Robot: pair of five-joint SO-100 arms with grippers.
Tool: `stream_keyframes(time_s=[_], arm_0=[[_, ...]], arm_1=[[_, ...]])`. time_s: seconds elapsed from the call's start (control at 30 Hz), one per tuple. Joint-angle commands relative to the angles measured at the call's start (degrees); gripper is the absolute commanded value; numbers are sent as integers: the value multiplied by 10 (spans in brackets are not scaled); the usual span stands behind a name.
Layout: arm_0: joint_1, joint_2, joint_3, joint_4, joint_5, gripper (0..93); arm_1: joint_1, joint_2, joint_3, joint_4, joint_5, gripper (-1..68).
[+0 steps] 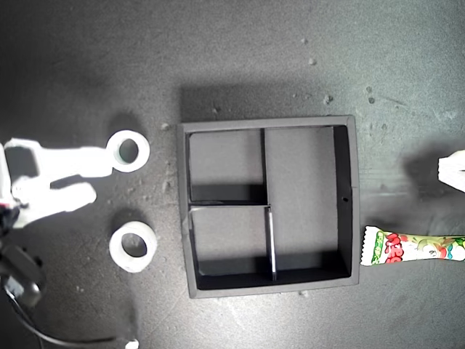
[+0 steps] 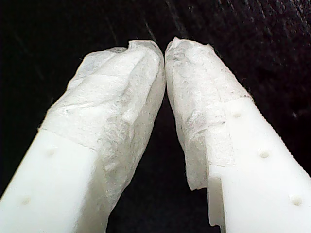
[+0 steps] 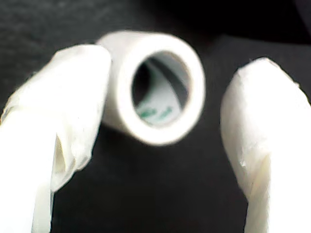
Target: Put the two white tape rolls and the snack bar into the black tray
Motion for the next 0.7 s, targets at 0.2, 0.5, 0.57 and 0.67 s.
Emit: stream_keyframes(time_s=[0.2, 0.5, 0.57, 0.67], arm_0=[[0, -307, -137, -5, -11, 190], [-34, -327, -125, -24, 4, 193], [-40, -323, -117, -31, 12, 192], [-41, -329, -113, -41, 16, 192]], arm_1=[[-31, 3, 7, -28, -40, -3], [-78, 3, 7, -62, -76, -3], [-79, 3, 7, -62, -76, -3], [-79, 3, 7, -62, -76, -3]])
